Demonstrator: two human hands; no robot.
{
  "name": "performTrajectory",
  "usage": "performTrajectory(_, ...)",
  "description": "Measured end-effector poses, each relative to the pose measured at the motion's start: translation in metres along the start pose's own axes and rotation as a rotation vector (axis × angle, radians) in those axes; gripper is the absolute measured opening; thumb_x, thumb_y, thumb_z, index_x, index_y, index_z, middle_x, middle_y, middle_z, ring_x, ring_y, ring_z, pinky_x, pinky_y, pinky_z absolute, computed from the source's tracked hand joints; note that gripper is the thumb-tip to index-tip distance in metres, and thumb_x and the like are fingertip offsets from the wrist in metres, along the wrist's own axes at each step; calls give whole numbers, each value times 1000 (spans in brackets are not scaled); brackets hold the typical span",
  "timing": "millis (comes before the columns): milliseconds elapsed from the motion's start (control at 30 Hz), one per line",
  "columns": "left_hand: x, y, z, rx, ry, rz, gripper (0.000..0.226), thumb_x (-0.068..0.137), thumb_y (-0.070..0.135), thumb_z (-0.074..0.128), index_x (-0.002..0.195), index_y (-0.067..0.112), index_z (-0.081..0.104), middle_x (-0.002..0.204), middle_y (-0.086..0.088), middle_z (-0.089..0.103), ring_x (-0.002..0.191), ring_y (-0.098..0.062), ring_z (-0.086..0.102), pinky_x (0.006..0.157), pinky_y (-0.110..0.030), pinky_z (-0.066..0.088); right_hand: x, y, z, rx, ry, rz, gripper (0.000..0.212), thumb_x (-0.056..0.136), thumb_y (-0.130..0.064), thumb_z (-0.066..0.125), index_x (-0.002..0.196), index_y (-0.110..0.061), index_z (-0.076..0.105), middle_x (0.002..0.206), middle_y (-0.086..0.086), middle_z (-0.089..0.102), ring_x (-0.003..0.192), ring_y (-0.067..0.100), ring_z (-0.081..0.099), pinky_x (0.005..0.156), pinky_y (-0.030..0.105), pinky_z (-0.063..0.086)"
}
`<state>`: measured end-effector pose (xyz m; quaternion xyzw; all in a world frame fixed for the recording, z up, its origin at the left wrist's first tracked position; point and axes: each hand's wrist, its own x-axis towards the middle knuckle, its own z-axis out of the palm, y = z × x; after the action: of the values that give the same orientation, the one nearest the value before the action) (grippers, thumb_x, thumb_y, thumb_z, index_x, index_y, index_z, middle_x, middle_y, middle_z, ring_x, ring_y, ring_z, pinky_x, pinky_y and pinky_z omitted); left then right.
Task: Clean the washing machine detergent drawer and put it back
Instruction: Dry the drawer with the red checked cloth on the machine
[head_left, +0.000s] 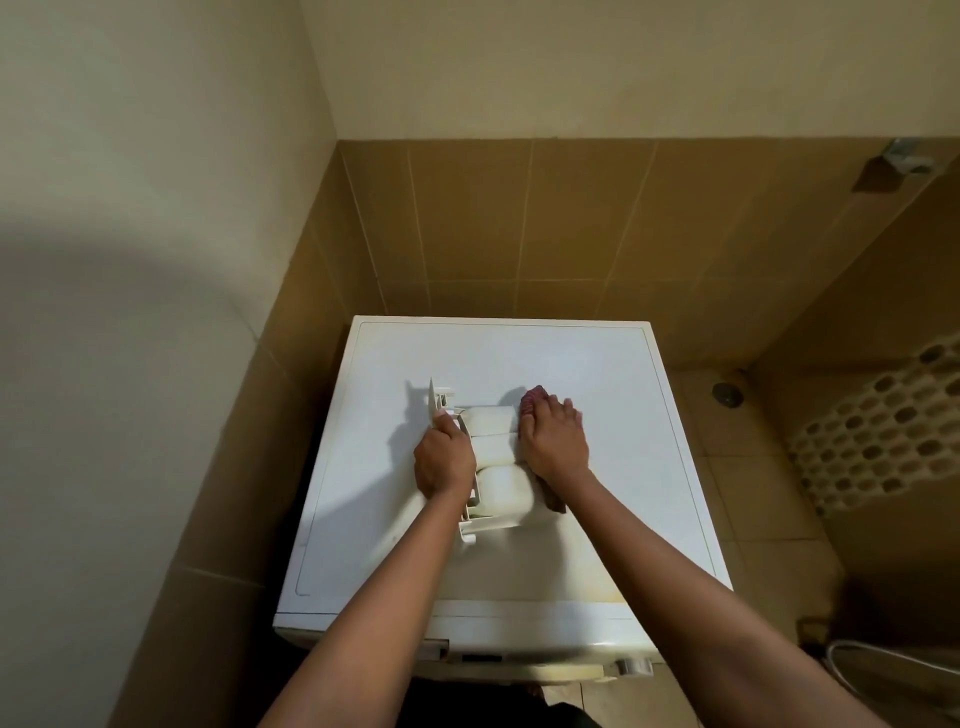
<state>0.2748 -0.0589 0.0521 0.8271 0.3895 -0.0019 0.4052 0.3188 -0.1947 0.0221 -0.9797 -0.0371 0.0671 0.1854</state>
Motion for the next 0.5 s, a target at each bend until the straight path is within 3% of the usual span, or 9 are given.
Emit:
performTrajectory(100, 0, 0, 0, -6, -3, -1, 65, 105, 39, 17, 114, -4, 65, 119, -25, 64, 112, -40, 58, 88, -40, 46, 6, -31, 7, 70, -24, -174, 47, 102, -24, 30, 146, -10, 35, 154, 7, 33, 141, 23, 28, 118, 35, 12)
performTrajectory(200, 0, 2, -2, -4, -14, -13, 64, 105, 39, 17, 117, -3, 63, 122, -24, 62, 115, -39, 57, 91, -39, 44, 4, -47, 10, 234, -143, -397, 43, 102, -25, 33, 144, -17, 41, 153, 0, 35, 141, 17, 30, 117, 28, 18)
performTrajectory(300, -1, 1, -3, 6, -20, -22, 65, 105, 41, 16, 118, -3, 63, 124, -25, 61, 116, -40, 56, 91, -40, 44, 10, -34, 1, 178, -229, -499, 43, 103, -27, 29, 145, -24, 37, 150, -2, 39, 137, 15, 36, 116, 37, 22)
performTrajectory(367, -2, 0, -4, 11, -22, -18, 66, 105, 41, 15, 118, -3, 63, 124, -25, 61, 116, -40, 55, 92, -42, 44, 23, -19, -6, 53, -251, -409, 43, 102, -30, 24, 143, -26, 37, 144, 0, 48, 131, 18, 45, 116, 44, 15)
performTrajectory(500, -3, 1, -3, 15, -22, -8, 67, 105, 40, 14, 117, -3, 64, 124, -24, 61, 117, -38, 54, 93, -42, 44, 47, 18, -16, 6, -268, 93, 48, 99, -39, 18, 132, -22, 50, 130, 9, 60, 124, 27, 50, 115, 49, 9)
